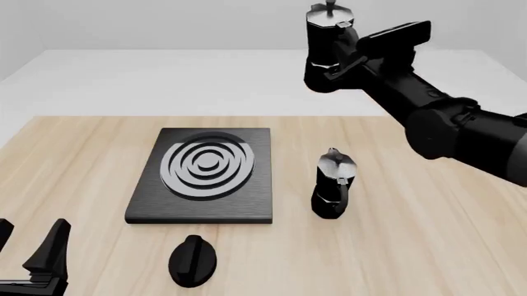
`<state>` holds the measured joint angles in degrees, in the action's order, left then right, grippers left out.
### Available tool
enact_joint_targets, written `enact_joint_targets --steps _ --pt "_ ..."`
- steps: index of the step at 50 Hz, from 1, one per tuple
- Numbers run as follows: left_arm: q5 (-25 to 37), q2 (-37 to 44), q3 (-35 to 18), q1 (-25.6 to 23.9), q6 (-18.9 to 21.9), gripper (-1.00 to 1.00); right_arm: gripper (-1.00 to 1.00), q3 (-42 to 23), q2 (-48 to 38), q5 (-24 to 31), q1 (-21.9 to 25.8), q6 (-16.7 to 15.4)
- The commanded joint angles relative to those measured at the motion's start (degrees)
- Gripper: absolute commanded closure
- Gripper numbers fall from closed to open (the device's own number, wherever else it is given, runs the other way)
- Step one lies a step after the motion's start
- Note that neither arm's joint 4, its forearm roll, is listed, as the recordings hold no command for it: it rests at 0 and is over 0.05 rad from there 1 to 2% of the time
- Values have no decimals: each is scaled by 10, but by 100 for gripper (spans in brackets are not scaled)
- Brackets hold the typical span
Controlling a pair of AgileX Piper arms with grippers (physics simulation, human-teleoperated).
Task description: Put the right moka pot on the stove.
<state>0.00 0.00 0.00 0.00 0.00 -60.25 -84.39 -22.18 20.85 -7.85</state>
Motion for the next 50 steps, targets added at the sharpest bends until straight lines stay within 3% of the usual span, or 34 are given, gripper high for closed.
enact_joint_targets --steps 1,32,50 --pt "0 0 0 0 0 -100 100 -63 -29 -11 47 11" --pt "0 0 0 0 0 -100 100 -181 -143 28 132 7" --pt "0 0 0 0 0 -100 100 -208 -184 26 175 34"
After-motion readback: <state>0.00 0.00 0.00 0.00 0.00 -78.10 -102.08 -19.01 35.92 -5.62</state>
